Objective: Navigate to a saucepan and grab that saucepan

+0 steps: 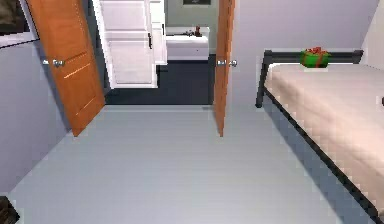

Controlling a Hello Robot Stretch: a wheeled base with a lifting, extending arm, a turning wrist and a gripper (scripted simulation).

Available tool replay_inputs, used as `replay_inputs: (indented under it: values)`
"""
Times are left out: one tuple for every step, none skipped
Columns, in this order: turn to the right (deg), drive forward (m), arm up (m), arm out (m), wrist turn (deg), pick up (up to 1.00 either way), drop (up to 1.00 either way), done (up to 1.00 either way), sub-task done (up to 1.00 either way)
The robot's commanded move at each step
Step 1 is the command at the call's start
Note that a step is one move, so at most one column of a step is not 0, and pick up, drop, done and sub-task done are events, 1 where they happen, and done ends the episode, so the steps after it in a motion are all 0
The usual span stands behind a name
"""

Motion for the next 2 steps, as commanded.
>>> replay_inputs:
  values:
    - [0.0,0.15,0.0,0.0,0.0,0.0,0.0,0.0,0.0]
    - [-3.0,0.0,0.0,0.0,0.0,0.0,0.0,0.0,0.0]
